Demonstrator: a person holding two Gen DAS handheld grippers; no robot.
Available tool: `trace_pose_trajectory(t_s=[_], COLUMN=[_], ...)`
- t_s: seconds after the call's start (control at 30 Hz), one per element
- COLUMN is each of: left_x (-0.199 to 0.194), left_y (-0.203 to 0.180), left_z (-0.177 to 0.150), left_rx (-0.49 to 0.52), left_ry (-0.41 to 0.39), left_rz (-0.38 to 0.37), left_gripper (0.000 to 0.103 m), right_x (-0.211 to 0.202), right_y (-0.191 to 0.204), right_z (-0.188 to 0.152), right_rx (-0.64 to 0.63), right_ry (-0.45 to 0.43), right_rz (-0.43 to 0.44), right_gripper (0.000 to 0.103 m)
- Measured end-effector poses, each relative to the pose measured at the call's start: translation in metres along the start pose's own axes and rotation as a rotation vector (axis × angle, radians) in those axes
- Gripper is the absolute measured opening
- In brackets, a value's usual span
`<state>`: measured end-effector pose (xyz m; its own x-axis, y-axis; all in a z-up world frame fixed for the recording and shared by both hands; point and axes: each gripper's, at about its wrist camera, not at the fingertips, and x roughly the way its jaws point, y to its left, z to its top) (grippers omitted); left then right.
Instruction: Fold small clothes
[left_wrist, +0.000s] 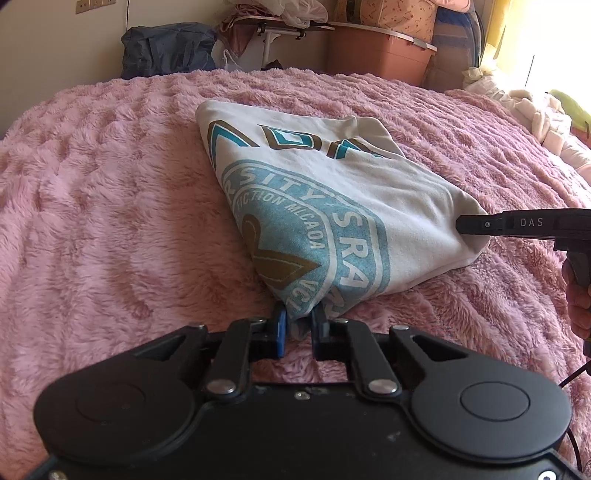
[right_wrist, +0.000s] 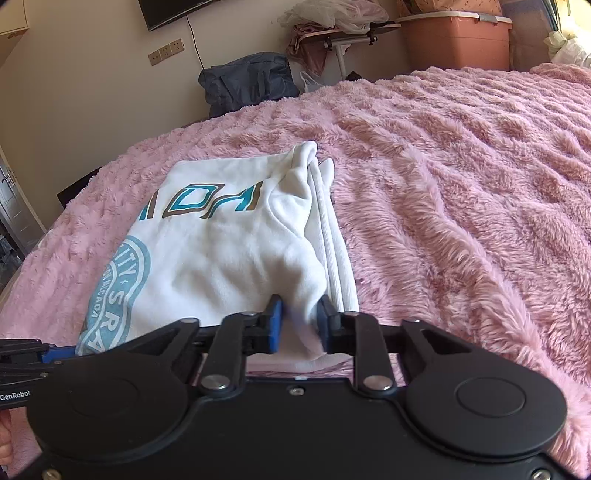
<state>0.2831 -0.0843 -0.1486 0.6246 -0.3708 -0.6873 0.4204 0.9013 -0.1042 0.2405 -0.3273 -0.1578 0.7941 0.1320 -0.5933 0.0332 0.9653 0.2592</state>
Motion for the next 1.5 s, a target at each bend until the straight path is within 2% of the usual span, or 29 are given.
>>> trace_pose_trajectory(t_s=[0.13,0.23,0.3,0.37,0.43,0.53,0.63,0.87,1.03,1.27,1.37,1.5], left_x=[-0.006,-0.007,0.003,0.016,0.026,0.028,0.024,-0.020,-0.053,-0.027,-0.009,0.015], left_y=[-0.005,-0.017,-0.025,-0.023,-0.013,-0.002,0.000,0.008,0.019,0.015,0.011,0.010], left_z=[0.010,0.017,0.014,0.008,0.005,0.004,0.006,0.003,0.022,0.050,0.052,0.046], left_rx=[0.028,0.101,0.160,0.163,0.121,0.068,0.069,-0.003,-0.115,-0.204,-0.219,-0.239], left_ry=[0.009,0.034,0.078,0.127,0.166,0.180,0.181,0.147,0.017,-0.061,-0.054,-0.012], left_rz=[0.039,0.104,0.142,0.150,0.131,0.102,0.090,0.069,0.022,-0.077,-0.101,-0.098], left_gripper=[0.007,0.008,0.008,0.008,0.008,0.008,0.008,0.008,0.009,0.009,0.009,0.009], right_x=[-0.002,-0.020,-0.028,-0.025,-0.011,0.015,0.016,0.012,0.011,-0.016,-0.014,0.013], right_y=[-0.002,0.001,0.003,0.005,0.002,-0.009,-0.008,-0.009,-0.009,-0.016,-0.017,-0.021], right_z=[0.001,0.010,0.015,0.012,0.003,-0.014,-0.014,-0.014,-0.014,0.003,0.022,0.056], right_rx=[0.024,0.011,0.002,-0.025,-0.038,-0.017,-0.023,-0.011,0.001,0.092,0.072,0.039], right_ry=[-0.018,-0.098,-0.117,-0.102,-0.050,0.024,0.023,0.018,0.015,-0.055,-0.099,-0.104], right_rz=[0.005,-0.020,-0.027,-0.060,-0.088,-0.089,-0.092,-0.087,-0.089,-0.046,-0.017,0.022], right_gripper=[0.005,0.003,0.003,0.003,0.002,0.002,0.002,0.002,0.004,0.014,0.016,0.017])
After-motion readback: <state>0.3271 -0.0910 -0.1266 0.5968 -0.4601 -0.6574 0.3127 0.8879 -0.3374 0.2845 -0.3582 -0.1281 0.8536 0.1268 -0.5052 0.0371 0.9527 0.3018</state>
